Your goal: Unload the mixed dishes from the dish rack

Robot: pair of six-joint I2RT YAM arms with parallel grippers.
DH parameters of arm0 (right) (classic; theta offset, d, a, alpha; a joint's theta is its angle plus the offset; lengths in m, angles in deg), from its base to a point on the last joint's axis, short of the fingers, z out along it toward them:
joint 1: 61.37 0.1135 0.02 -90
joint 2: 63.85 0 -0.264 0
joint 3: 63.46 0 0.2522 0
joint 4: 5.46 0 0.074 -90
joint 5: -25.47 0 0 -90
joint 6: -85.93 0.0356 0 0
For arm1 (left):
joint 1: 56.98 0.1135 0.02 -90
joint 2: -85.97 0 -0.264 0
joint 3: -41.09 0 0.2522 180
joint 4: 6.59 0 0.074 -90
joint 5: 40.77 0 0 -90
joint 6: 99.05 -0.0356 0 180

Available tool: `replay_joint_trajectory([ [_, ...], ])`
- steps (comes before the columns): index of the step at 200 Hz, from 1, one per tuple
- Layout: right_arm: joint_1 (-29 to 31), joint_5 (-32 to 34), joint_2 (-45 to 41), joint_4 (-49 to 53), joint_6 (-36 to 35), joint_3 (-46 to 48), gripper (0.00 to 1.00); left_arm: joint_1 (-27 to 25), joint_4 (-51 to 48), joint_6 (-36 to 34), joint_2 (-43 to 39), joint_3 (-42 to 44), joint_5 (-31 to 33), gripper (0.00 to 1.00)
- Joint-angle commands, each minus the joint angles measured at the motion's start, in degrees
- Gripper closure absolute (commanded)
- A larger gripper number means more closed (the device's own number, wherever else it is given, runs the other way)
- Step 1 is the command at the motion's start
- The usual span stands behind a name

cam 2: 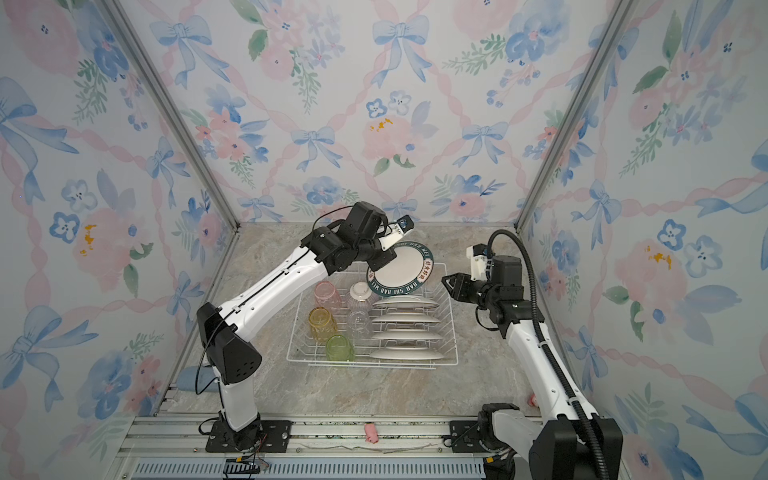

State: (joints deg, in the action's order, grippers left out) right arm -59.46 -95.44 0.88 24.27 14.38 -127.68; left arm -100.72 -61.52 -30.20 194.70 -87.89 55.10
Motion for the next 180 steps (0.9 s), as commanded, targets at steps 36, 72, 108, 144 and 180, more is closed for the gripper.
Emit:
replay_joint_trajectory([
  [36, -0.6, -6.4, 4.8, -9.0, -1.5, 0.9, 0.65, 2.0, 2.4, 0.2, 2.1, 0.9, -1.4, 1.0],
  [72, -0.6, -11.0, 9.5, -15.4, -0.3, 1.4, 0.65, 3.4, 2.5, 0.2, 2.2, 1.5, -2.6, 1.0],
  [108, -0.3, -13.4, 14.0, -18.5, -0.6, 0.0, 0.63, 4.6, 2.6, 0.1, 2.4, 2.1, -4.0, 1.0],
  [144, 0.0, -14.2, 17.2, -19.4, -1.5, -2.1, 0.63, 5.8, 3.1, 0.1, 2.4, 3.0, -5.2, 1.0],
  [180, 0.5, -14.2, 20.0, -20.1, -2.1, -4.0, 0.61, 7.0, 3.5, 0.0, 2.4, 3.9, -6.8, 1.0],
])
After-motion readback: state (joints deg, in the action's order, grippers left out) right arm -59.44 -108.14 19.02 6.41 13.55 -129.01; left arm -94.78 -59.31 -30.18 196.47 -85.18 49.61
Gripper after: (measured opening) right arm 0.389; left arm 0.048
